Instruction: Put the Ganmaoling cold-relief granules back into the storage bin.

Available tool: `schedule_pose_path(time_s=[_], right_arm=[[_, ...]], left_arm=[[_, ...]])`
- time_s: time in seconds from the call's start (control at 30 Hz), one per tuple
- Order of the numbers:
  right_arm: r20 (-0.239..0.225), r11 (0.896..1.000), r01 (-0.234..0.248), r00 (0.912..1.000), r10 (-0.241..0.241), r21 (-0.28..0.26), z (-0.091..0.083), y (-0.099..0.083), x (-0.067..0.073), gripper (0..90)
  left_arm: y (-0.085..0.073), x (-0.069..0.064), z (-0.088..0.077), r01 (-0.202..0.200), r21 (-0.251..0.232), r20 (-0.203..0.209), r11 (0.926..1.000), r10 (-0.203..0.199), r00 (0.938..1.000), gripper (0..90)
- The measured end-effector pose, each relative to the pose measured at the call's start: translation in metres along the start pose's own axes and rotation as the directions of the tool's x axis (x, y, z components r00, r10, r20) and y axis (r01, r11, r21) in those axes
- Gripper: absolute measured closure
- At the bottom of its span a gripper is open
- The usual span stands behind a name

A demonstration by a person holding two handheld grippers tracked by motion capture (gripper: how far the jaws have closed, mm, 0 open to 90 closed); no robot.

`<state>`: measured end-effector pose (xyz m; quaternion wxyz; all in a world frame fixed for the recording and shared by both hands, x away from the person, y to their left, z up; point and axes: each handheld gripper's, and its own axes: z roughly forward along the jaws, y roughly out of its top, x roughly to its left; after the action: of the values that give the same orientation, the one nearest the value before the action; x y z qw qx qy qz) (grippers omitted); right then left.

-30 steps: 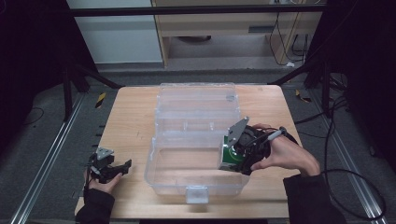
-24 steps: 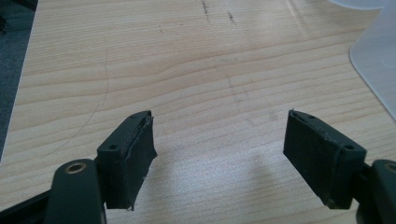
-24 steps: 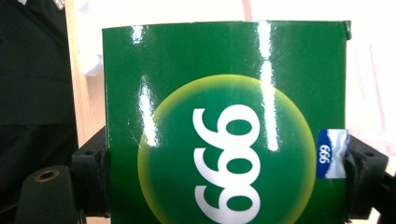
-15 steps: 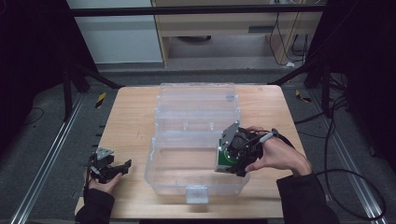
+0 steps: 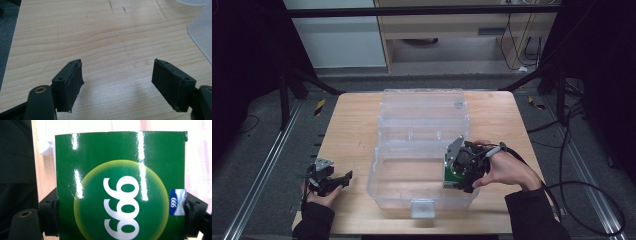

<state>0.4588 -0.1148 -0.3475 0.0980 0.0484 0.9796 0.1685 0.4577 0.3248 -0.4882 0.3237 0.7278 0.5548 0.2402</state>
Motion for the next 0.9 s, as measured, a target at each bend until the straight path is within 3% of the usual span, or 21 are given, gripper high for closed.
schedule_pose_path(time_s=[0.33,0.6,0.9], right_arm=[[0.0,1.0,0.019,0.9998,-0.019,0.022,0.01,0.001,0.001,15.7],[-0.007,0.999,-0.003,1.0,0.003,0.033,0.02,-0.005,0.002,15.6],[-0.02,0.999,0.008,0.9998,-0.006,0.053,0.029,-0.003,0.004,15.4]], left_arm=[[0.0,0.0,0.0,0.002,-0.001,0.0,1.0,-0.002,1.0,23.8],[0.0,0.0,0.0,0.001,0.0,-0.001,1.0,-0.001,1.0,23.8],[0.0,0.0,0.0,0.001,0.0,-0.001,1.0,-0.001,1.0,23.8]])
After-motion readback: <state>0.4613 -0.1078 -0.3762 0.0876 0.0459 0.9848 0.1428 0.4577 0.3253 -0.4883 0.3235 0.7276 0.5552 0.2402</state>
